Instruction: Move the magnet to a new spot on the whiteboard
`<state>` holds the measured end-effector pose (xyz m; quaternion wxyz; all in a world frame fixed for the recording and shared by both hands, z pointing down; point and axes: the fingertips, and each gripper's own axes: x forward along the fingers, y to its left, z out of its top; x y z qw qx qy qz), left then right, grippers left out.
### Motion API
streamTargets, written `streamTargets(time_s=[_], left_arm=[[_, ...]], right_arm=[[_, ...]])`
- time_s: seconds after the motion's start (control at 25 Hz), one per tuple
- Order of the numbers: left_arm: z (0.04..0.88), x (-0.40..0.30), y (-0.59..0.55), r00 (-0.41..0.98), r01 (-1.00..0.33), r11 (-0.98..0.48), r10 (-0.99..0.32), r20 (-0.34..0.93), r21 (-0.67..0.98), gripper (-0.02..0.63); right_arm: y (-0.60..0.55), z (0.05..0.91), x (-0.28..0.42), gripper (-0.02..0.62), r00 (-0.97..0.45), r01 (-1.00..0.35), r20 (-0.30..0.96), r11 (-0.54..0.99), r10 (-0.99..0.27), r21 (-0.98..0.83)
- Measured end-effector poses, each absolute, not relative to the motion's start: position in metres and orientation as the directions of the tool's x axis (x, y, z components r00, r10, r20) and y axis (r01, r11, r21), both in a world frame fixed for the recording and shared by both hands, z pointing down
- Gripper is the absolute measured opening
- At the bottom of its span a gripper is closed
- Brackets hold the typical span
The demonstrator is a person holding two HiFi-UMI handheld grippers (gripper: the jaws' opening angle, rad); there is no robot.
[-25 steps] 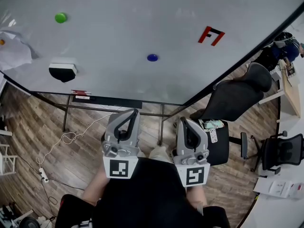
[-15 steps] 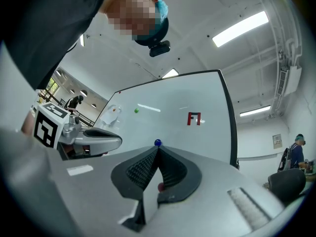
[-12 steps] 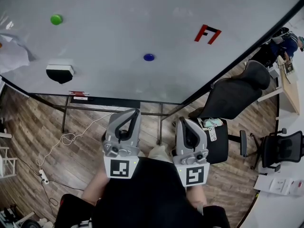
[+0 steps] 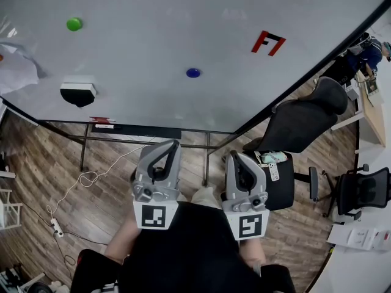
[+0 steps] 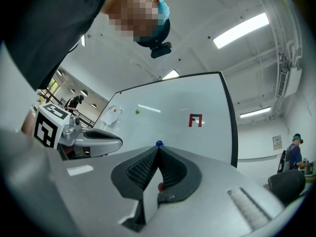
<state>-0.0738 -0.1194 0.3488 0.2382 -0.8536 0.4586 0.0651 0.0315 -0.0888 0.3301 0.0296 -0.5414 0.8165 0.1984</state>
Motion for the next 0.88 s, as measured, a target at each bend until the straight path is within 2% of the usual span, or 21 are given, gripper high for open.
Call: streamTargets(time_s=[0.88], left_arm=[[0.3470, -0.0752, -0.1154, 0.567, -0.817, -0.460, -0.753, -0.334, -0.349, 0.002]], right_arm=[[-0.0842, 0.3286, 0.0288, -0.002, -0.421, -0.889, -0.264, 0.337, -0.868, 0.309]])
